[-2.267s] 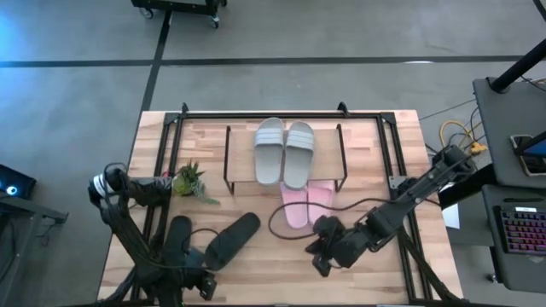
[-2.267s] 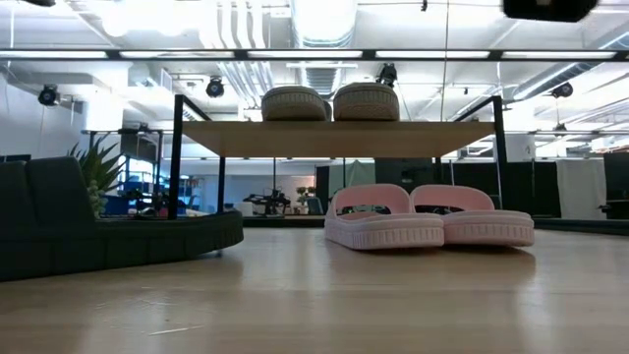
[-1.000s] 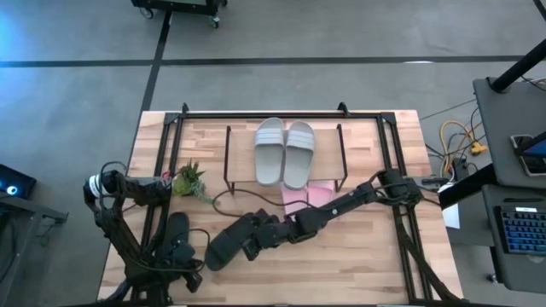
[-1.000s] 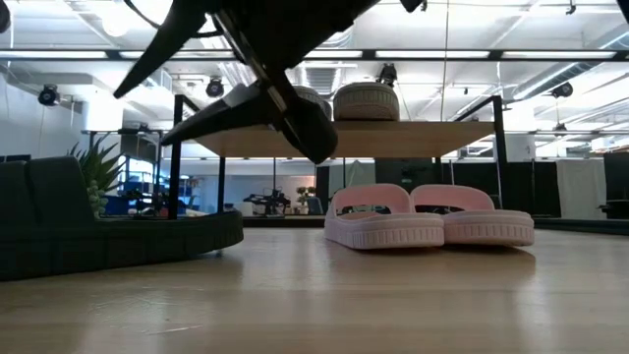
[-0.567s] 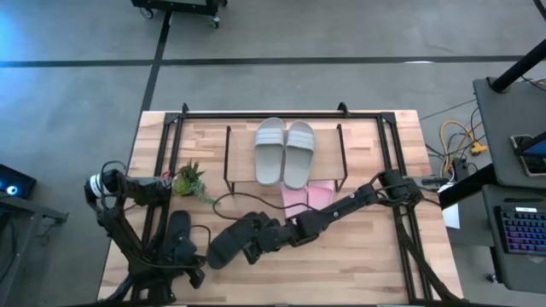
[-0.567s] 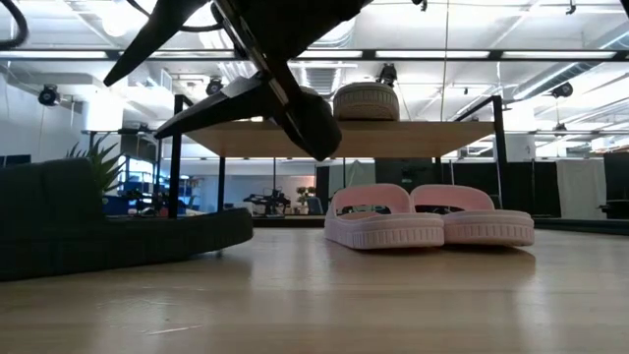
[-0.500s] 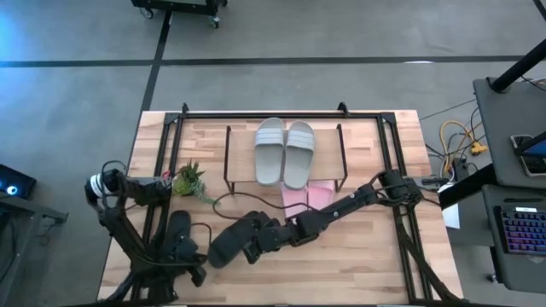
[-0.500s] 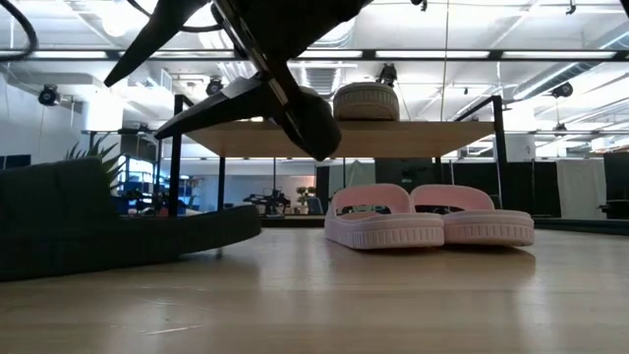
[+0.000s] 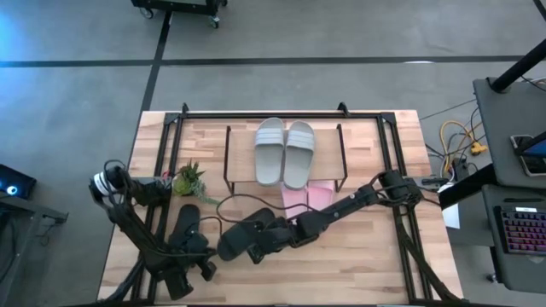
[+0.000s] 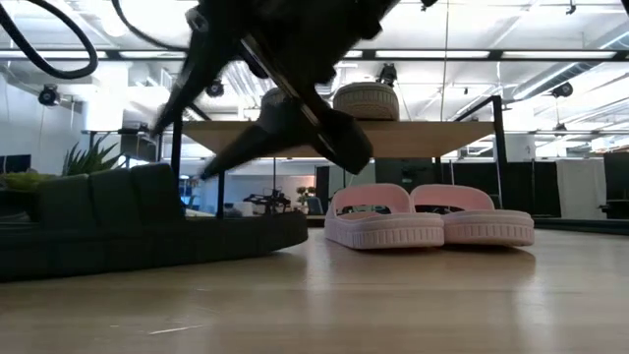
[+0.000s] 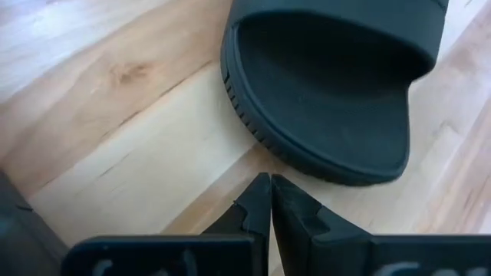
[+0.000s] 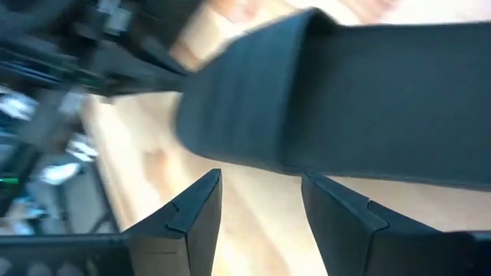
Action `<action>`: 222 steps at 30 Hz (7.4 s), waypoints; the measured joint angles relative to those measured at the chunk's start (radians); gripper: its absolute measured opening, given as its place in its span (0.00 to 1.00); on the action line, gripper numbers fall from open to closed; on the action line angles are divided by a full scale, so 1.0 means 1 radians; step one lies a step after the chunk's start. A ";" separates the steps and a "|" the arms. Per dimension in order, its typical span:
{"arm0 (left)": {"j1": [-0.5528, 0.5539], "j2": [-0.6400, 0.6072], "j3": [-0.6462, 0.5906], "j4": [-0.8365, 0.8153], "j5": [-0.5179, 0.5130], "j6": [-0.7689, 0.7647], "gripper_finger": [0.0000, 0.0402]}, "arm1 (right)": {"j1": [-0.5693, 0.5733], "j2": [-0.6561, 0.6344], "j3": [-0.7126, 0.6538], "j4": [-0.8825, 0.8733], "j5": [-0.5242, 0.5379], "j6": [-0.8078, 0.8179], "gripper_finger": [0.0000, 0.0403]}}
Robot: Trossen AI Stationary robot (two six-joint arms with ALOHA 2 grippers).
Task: Pick and place slides into the shelf
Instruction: Move the black slide to the center of the table
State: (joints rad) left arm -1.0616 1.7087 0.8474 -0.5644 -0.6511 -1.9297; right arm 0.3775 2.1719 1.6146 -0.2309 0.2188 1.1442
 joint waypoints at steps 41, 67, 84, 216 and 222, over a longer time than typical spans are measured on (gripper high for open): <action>0.026 -0.029 -0.001 -0.013 -0.010 0.000 0.00 | -0.040 0.073 0.000 0.167 -0.043 -0.158 0.26; -0.040 -0.153 0.056 -0.197 0.024 0.027 0.00 | 0.142 0.058 0.446 -0.572 0.150 0.288 0.03; -0.040 -0.088 0.087 -0.044 -0.018 0.193 0.00 | 0.314 0.066 0.162 -0.565 0.508 1.103 0.03; 0.022 -0.090 0.034 0.085 -0.038 0.156 0.00 | 0.052 0.063 0.263 -0.768 0.305 -0.689 0.38; 0.025 -0.090 0.039 0.098 -0.037 0.155 0.00 | 0.065 0.063 0.324 -0.869 0.253 -0.677 0.42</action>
State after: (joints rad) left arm -1.0367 1.6188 0.8869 -0.4666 -0.6885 -1.7743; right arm 0.4425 2.2353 1.9387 -1.0996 0.4716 0.4669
